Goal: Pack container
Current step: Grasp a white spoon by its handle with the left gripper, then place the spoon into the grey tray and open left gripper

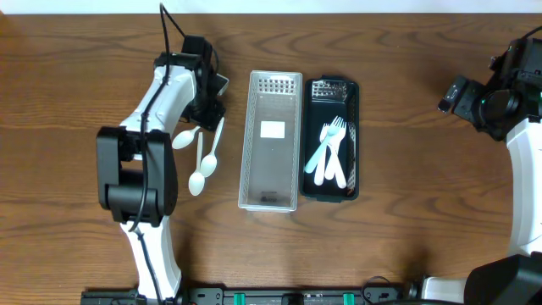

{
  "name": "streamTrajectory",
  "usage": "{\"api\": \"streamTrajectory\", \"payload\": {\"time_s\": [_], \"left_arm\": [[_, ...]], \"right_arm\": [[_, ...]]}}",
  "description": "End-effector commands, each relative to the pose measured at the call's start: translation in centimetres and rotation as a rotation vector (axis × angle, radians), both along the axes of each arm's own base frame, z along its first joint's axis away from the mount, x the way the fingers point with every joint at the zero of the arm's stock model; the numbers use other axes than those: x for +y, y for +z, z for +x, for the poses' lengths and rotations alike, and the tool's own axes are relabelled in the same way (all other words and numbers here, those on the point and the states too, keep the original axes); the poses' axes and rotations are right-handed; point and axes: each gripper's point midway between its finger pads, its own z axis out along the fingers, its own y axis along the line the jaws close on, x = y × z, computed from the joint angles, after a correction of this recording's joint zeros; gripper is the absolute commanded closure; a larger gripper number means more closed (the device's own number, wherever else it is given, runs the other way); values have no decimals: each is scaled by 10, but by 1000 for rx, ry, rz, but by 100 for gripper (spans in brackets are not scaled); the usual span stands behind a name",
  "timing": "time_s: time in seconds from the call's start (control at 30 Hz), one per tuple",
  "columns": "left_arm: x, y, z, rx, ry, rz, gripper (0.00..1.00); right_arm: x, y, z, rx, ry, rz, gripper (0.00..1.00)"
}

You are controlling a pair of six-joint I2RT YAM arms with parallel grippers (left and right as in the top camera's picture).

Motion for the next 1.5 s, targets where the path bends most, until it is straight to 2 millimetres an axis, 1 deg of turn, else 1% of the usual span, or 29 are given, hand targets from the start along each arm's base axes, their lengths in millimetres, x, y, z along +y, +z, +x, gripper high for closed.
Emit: {"api": "streamTrajectory", "payload": {"time_s": [0.0, 0.23, 0.4, 0.63, 0.7, 0.73, 0.77, 0.8, 0.83, 0.93, 1.03, 1.07, 1.1, 1.17, 1.27, 1.33, 1.37, 1.4, 1.47], "left_arm": [[9, -11, 4, 14, -12, 26, 36], [9, -23, 5, 24, -17, 27, 40], [9, -31, 4, 41, -20, 29, 55], [10, -38, -5, 69, -20, 32, 63], [10, -38, -5, 70, -20, 32, 74], [10, -38, -4, 68, -21, 32, 81], [9, -36, -4, 65, -21, 32, 91], [9, -35, -4, 64, -22, 32, 94], [8, -32, -5, 61, -25, 32, 94], [4, -16, -4, 46, -35, 32, 94], [-2, 11, 0, 16, -47, 29, 94], [-5, 25, 1, -3, -53, 26, 94], [-7, 35, 1, -15, -57, 25, 94], [-13, 64, 1, -55, -65, 19, 94], [-25, 104, -4, -122, -46, 1, 94], [-39, 128, -10, -175, -6, -26, 94], [-50, 138, -14, -194, 21, -62, 94], [-63, 145, -19, -201, 29, -109, 94], [-96, 154, -30, -189, 39, -223, 95]], "right_arm": [[-3, -2, -2, 6, -7, 1, 1], [-3, -2, -2, 6, -7, 1, 1], [-2, -3, -3, 13, -7, 3, 1], [-2, -3, -5, 20, -7, 4, 1], [-2, -3, -5, 20, -7, 4, 1], [-2, -3, -5, 20, -7, 4, 1], [-2, -3, -5, 20, -7, 5, 1], [-2, -3, -5, 21, -7, 5, 1], [-2, -4, -5, 23, -7, 6, 1], [-1, -4, -7, 30, -7, 7, 1], [-1, -5, -7, 32, -7, 8, 1], [-1, -5, -7, 31, -7, 8, 1], [-1, -5, -7, 31, -7, 8, 1], [-1, -5, -7, 31, -7, 8, 1], [-1, -5, -7, 31, -7, 8, 1], [-1, -4, -7, 30, -7, 8, 1], [-1, -4, -7, 30, -7, 8, 1], [-1, -5, -7, 31, -7, 7, 1], [-1, -5, -7, 31, -7, 7, 1]]}}
